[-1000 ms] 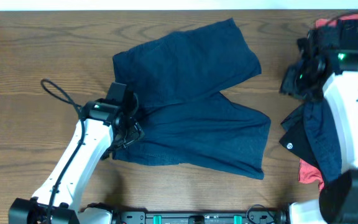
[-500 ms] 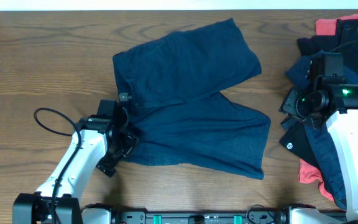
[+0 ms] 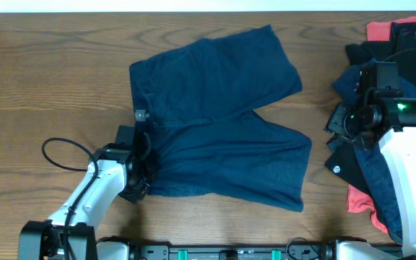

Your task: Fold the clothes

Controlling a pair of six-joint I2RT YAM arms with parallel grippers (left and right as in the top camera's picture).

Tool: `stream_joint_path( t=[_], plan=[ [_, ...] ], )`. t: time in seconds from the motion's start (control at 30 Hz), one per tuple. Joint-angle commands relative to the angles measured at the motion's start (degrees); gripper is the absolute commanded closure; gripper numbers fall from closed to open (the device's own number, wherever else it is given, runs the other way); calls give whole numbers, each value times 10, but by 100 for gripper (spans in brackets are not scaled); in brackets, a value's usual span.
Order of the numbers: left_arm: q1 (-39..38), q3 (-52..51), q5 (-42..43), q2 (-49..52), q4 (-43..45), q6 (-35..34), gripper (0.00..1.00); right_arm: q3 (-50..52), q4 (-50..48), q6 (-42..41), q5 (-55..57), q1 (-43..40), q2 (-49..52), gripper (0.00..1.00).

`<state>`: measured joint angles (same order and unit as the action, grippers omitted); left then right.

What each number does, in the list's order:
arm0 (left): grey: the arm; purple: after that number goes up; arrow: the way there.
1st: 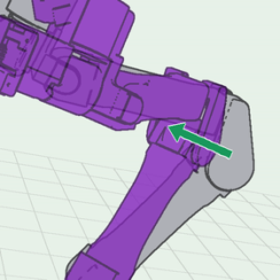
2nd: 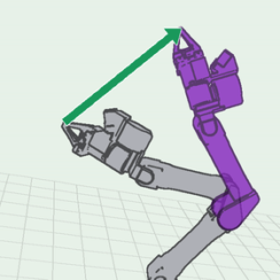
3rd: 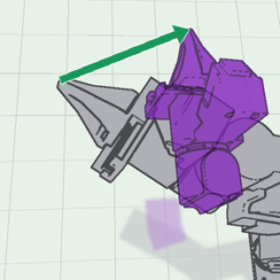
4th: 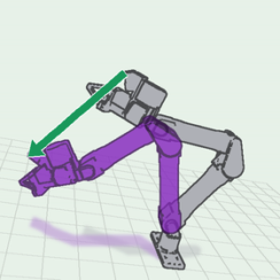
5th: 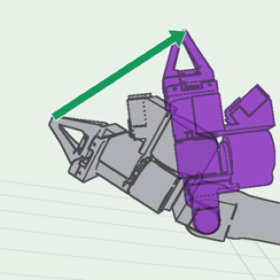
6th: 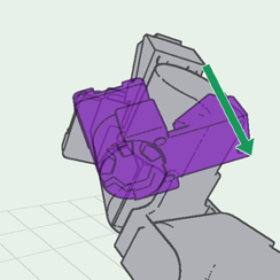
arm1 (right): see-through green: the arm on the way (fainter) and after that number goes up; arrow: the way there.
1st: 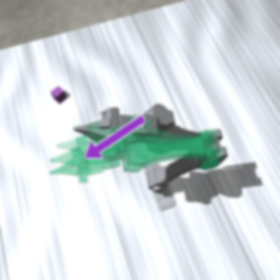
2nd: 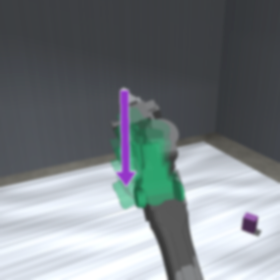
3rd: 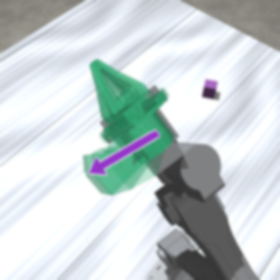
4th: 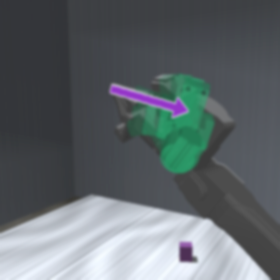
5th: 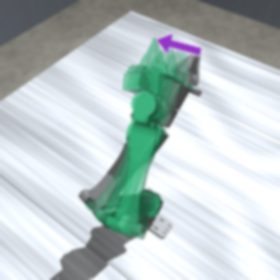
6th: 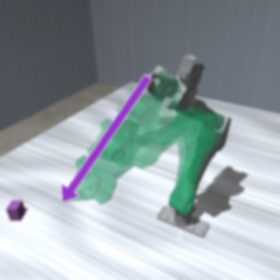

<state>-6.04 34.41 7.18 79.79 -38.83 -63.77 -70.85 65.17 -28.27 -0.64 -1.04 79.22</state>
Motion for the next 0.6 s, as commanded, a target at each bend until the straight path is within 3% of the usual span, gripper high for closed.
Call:
stream_joint_path(
  t=[0.0,0.3,0.57],
  plan=[
    [3,-10,-18,2,-6,1,94,4,14,2,-11,3,-2,50],
    [3,3,-5,-15,-5,94,94,6,114,17,-168,15,-2,47],
    [3,15,5,-61,-5,153,94,71,157,17,-359,135,-9,43]
  ],
)
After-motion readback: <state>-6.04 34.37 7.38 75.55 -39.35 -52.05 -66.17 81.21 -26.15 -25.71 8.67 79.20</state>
